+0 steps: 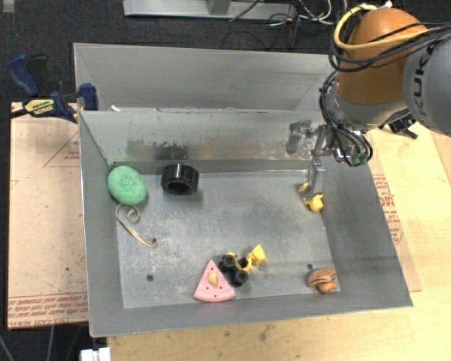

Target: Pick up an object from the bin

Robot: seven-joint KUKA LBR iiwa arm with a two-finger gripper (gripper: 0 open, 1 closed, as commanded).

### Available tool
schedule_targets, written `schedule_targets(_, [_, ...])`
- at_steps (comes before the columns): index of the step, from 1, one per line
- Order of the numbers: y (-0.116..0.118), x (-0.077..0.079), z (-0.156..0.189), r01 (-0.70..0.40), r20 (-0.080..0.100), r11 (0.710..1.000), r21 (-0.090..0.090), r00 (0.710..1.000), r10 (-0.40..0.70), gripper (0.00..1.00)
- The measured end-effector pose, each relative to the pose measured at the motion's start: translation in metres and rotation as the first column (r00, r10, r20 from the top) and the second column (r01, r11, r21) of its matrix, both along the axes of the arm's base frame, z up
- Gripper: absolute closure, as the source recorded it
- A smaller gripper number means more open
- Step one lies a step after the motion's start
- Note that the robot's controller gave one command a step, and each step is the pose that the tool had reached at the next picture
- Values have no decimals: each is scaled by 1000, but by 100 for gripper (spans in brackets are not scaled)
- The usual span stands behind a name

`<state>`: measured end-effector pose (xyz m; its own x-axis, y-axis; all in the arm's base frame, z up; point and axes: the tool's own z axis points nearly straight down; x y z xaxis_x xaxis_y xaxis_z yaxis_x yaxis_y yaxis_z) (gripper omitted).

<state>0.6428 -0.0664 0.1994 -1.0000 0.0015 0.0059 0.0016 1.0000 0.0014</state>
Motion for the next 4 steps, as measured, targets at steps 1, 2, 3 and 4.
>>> schedule_targets(1, [0,2,5,-1,8,1000,-1,1000,1,0])
schedule_targets(2, [31,-44,-26,-107,10,994,-2,994,107,0])
schedule_targets(3, [70,-103,-66,-216,4,976,1,976,216,0])
schedule_targets(4, [83,-113,-73,-497,8,868,-1,868,497,0])
